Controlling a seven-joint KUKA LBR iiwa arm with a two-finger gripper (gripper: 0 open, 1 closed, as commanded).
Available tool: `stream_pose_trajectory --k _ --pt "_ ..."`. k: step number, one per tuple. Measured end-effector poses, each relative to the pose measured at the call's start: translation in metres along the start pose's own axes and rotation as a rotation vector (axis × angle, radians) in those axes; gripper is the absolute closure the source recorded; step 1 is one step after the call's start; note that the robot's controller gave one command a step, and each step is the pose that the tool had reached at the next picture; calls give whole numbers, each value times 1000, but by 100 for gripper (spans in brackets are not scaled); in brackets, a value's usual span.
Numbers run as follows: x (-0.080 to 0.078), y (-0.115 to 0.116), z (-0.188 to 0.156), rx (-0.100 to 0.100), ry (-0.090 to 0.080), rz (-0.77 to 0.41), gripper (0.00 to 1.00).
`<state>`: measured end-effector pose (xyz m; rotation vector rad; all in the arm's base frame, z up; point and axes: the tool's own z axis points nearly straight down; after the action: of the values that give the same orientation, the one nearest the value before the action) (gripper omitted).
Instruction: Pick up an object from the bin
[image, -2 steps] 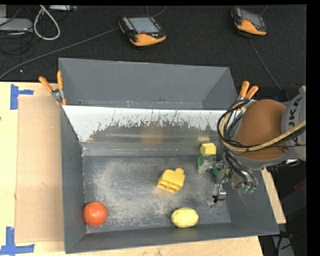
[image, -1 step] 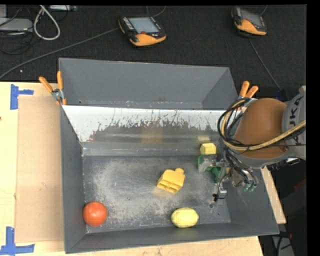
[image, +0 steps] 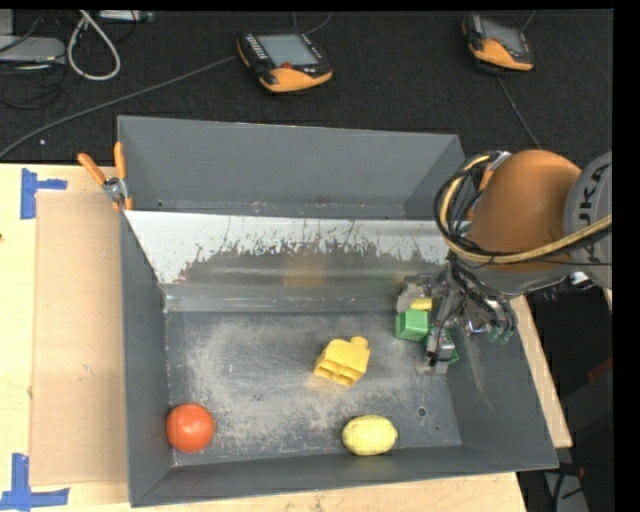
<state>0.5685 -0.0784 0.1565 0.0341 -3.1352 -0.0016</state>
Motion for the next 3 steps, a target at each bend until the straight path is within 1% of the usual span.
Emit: stream_pose_trajectory --k 1,2,3 --pt "-37 83 22 0 -8 -169 0" --pt "-26 80 7 -1 -1 -104 0" --pt "8 114 3 -5 -3 70 0"
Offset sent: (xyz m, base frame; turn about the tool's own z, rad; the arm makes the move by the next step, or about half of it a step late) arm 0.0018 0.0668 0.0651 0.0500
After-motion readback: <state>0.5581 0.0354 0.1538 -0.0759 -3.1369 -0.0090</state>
